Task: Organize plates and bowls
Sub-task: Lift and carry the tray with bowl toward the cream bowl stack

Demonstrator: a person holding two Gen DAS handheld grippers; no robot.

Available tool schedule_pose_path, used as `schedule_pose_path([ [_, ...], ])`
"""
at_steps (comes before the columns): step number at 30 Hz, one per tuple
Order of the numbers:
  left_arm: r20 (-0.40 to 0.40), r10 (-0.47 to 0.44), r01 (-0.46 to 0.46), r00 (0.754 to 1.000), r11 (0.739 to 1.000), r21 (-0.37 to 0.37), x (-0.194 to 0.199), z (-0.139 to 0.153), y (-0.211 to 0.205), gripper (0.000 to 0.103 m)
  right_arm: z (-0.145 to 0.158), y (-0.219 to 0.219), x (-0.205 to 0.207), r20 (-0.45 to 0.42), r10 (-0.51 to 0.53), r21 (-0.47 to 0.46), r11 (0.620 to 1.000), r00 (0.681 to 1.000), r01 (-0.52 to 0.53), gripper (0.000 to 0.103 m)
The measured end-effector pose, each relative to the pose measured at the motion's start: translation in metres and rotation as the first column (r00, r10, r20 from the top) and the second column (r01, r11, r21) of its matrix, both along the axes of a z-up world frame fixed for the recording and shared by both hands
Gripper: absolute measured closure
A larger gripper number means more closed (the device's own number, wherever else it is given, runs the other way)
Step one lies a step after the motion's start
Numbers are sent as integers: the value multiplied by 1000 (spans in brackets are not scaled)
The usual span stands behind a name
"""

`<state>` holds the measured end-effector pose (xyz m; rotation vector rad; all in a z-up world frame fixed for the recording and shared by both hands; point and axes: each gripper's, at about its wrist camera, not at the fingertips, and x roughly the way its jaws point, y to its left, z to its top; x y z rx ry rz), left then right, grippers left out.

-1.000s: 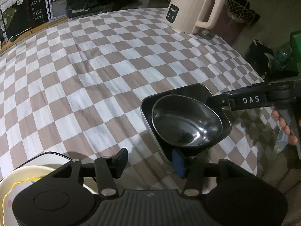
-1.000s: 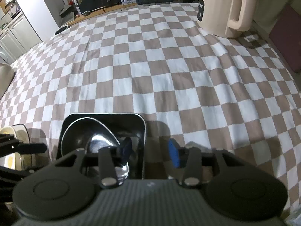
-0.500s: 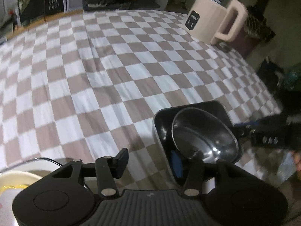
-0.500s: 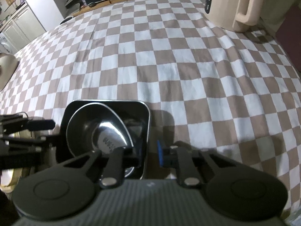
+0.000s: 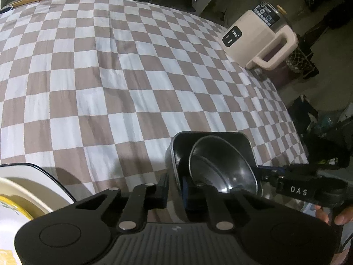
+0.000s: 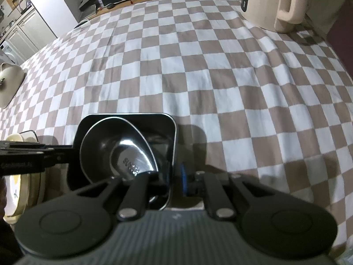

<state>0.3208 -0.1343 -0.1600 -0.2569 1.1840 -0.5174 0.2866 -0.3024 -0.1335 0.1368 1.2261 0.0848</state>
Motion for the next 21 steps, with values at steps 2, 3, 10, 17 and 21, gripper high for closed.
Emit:
schedule_pose_path([
  [2,3,-7,7,1000,1000,6,-1,1,-2,92,0,2,2,0,8,-3,1000,1000,-8,93],
  [3,2,-9,9,1000,1000,7,-1,1,-1,92,0,2,1,-1,6,-2,1000,1000,-6,93],
  [10,-12,-5,5,1000,1000,-5,0,-1,0,93,-1,2,1,-2,7,-7,1000,1000,-7,94],
  [17,-7,2,-2,1000,1000,-11,0,0,-1,94,-2,3,2,1,7,-10,1000,1000,-7,97],
  [21,-3,3,-3,1000,1000,-11,-1,1,0,94,-1,3,2,2,7,-9,1000,1000,-6,97],
])
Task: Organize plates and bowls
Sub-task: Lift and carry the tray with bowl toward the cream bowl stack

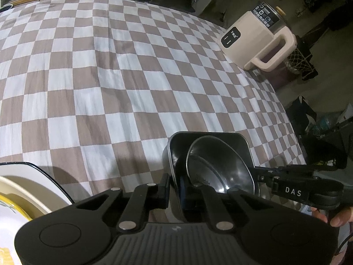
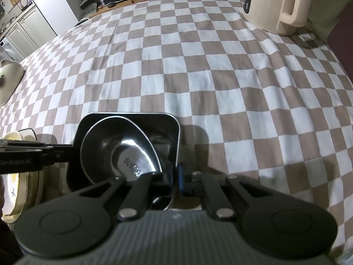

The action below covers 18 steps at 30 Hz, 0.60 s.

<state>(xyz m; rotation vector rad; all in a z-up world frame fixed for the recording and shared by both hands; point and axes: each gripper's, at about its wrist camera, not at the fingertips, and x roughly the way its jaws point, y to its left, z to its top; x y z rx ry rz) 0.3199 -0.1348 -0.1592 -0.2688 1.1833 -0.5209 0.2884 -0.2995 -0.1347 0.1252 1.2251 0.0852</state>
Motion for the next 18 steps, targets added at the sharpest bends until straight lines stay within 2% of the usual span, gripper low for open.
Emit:
schedule_pose_path([
  [10,18,6,-5,1000,1000,-28,0,8,2,95,14,-10,-4,52,-58,52,997,997,55,99],
  [18,62,57,-51,996,994,-94,1,29,16,95,31,-14,-9,108,-88,121,990,990,75,99],
])
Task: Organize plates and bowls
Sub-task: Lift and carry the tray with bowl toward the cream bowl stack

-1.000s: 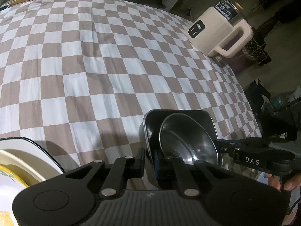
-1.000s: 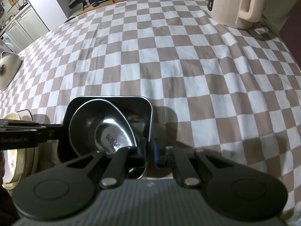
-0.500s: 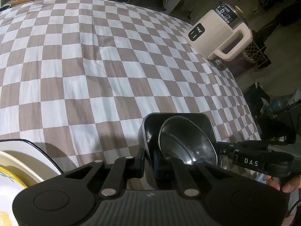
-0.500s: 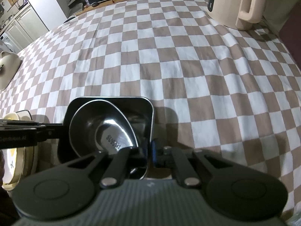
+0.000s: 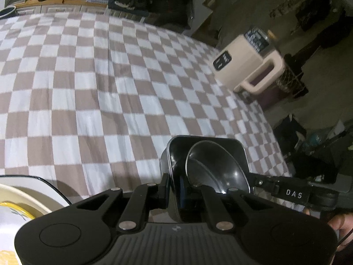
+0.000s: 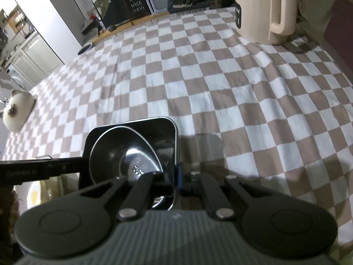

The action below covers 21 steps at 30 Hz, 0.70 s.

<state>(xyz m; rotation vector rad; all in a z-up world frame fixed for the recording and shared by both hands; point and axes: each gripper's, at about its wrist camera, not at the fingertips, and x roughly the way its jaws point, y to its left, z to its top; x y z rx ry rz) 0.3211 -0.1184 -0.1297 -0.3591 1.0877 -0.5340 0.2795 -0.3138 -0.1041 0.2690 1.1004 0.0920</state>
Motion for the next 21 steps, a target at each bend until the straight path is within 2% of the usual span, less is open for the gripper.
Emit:
schedule_pose_path([
  [6,31,50,-48,998,997,-60,-2,17,19,95,17,2,-4,60,-16,50,999,998,13,98],
  [12,70,96,-90,993,992,-85,-10,35,42,95,34,16,-13,131,-18,86,996,991,7,97],
  [16,131,122,-112,984,990,-82,-19,55,60,95,43,28,-14,170,-12,125,992,985,-9,97],
  [21,160,170,-149,972,980,-134,-33,72,90,93,54,46,-19,215,4,159,987,977,-39,97],
])
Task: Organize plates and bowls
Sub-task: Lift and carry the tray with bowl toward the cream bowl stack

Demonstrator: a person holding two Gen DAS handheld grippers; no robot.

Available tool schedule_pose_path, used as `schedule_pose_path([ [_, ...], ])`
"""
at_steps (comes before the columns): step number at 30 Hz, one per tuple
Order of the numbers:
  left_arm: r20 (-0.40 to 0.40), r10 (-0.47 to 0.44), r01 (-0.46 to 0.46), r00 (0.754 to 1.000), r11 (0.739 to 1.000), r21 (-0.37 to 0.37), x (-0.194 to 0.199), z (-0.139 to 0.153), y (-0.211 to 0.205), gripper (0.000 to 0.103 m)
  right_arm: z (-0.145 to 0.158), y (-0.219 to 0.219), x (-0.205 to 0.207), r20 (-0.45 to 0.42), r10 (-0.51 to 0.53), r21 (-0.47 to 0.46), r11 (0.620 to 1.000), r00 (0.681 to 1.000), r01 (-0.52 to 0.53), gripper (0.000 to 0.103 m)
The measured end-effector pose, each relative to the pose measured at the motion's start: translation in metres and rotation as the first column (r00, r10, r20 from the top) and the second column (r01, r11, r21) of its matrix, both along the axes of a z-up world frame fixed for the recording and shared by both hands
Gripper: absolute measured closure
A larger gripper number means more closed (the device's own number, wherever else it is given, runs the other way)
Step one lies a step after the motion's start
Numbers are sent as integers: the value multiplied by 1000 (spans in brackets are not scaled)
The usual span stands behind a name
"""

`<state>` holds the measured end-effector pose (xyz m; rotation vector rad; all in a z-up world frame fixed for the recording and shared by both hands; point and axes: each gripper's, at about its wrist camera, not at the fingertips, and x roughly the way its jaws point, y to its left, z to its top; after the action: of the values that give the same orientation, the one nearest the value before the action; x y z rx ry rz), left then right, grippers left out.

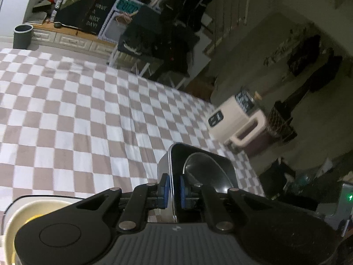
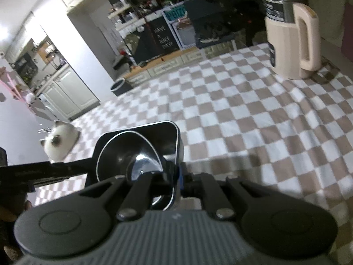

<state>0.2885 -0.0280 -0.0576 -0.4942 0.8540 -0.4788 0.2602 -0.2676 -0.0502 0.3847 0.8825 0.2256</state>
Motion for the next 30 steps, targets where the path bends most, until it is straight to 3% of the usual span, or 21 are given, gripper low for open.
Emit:
schedule_pose_path([
  [8,56,80,-77,995,995,-57,-29,19,49,93,5,22,-1,51,54,62,996,997,-57,97],
  [13,52,145,-140,988,986,-89,-51,17,76,91,2,43,-2,69,103,55,993,992,-107,96],
  [22,79,189,-184,979,981,-66,-85,21,102,88,3,64,-8,74,133,62,989,988,-138,96],
  [30,45,211,-210,976,977,-27,-104,6,116,85,-5,87,-18,21,147,20,989,989,-147,96],
])
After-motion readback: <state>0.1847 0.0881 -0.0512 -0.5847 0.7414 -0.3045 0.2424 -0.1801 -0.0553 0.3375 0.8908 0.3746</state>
